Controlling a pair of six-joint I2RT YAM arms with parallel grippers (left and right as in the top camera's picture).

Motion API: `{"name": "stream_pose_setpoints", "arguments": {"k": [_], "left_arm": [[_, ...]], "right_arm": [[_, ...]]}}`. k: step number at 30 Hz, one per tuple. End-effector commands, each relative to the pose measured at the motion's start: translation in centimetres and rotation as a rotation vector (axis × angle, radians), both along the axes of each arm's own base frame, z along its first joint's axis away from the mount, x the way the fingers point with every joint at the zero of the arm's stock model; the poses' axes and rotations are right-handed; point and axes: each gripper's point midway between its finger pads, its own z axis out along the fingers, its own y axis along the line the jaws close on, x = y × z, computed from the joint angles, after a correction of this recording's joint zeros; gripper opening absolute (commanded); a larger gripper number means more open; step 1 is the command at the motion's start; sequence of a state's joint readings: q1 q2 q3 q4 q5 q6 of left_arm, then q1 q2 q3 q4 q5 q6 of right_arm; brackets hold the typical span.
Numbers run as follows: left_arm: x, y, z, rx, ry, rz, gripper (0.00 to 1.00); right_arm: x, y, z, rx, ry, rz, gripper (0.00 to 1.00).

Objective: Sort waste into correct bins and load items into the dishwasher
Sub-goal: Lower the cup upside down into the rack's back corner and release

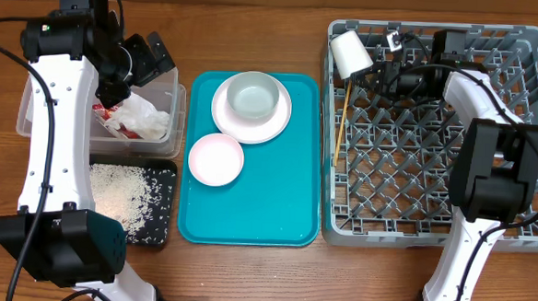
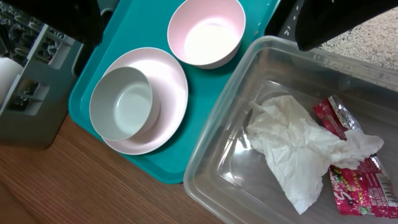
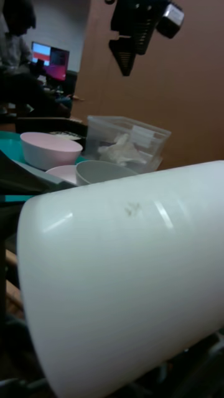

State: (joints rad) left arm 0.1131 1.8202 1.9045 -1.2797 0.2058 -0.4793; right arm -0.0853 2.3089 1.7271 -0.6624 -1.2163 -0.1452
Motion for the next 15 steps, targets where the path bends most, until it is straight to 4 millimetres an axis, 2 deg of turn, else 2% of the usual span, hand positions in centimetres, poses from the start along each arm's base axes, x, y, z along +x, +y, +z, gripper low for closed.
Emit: {"name": "stream_pose_setpoints", "arguments": {"k": [1,6,15], "left_arm": [[0.2,0.0,0.4,0.008,-0.013,-0.008,1.00],[0.2,0.0,0.4,0.008,-0.013,-0.008,1.00],[0.2,0.0,0.4,0.008,-0.013,-0.008,1.00]], "right_arm": [[0.1,-0.5,0.8,-0.030,-0.012,-0.016,0.16],[-0.4,-1.0,1.7,-0.112,0.003,-0.042,0.25],[-1.3,-2.7,4.5,-0.295,-0.009,-0.117,0.25]]}}
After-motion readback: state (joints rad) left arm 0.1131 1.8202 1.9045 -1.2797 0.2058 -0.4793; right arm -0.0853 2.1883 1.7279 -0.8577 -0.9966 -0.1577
